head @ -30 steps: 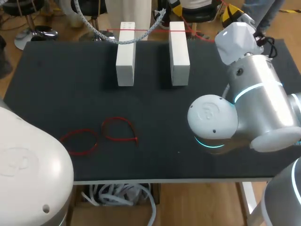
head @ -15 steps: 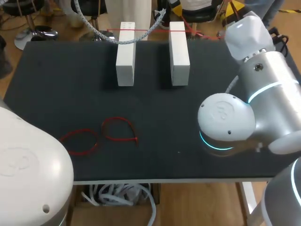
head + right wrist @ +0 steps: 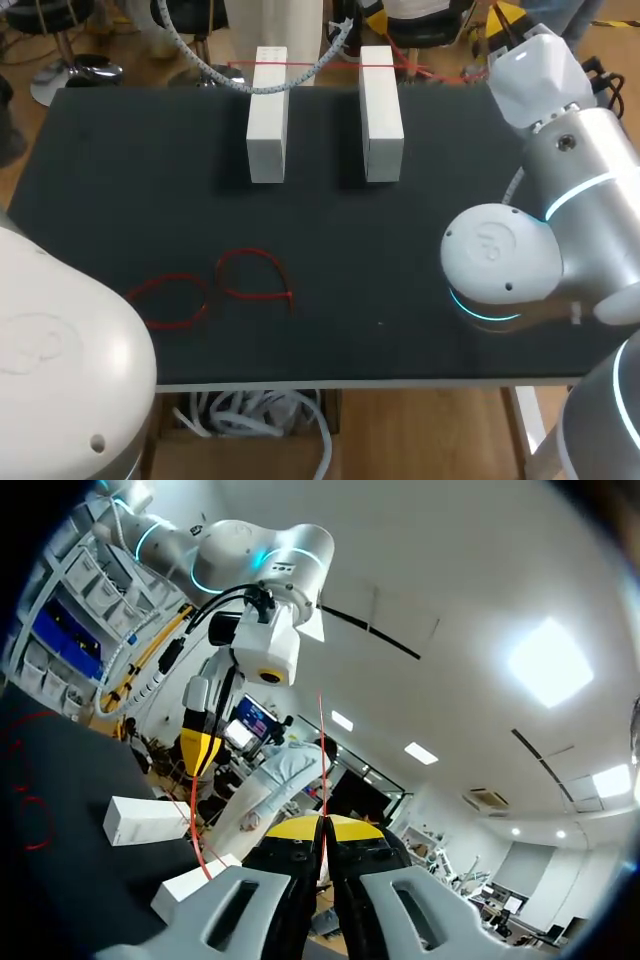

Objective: Grab the tape and strap the tape.

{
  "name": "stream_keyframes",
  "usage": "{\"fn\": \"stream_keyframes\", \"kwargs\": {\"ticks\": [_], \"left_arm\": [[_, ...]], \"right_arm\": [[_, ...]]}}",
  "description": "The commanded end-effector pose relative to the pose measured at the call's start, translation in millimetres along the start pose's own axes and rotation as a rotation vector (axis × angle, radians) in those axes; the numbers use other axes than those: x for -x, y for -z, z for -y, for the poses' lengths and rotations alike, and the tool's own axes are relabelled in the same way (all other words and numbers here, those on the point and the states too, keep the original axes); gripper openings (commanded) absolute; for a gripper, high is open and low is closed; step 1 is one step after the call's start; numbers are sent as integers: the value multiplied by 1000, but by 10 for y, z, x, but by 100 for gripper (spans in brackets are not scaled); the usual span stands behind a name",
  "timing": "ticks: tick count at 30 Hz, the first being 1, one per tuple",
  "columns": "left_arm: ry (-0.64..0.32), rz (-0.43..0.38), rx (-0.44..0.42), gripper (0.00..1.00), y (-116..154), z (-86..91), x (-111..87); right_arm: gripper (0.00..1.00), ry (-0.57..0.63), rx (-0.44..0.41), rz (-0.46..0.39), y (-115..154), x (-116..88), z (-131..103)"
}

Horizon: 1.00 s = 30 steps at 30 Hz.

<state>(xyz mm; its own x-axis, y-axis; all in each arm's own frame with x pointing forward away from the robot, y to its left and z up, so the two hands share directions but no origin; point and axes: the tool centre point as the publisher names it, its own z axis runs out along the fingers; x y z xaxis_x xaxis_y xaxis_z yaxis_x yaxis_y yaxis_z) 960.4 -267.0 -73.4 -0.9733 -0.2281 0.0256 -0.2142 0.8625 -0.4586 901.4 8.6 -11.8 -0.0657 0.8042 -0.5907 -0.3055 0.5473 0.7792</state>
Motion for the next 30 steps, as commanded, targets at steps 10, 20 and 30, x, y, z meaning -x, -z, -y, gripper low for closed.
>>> {"fn": "stream_keyframes", "kwargs": {"ticks": [10, 20, 30], "left_arm": [[2, 0, 6, 0, 3, 15, 1], [2, 0, 6, 0, 3, 15, 1], [2, 0, 6, 0, 3, 15, 1]], "right_arm": [[0, 212, -38, 33, -157, -117, 53], [0, 452, -109, 48, -342, -262, 148], [0, 714, -147, 19, -452, -284, 200]]}}
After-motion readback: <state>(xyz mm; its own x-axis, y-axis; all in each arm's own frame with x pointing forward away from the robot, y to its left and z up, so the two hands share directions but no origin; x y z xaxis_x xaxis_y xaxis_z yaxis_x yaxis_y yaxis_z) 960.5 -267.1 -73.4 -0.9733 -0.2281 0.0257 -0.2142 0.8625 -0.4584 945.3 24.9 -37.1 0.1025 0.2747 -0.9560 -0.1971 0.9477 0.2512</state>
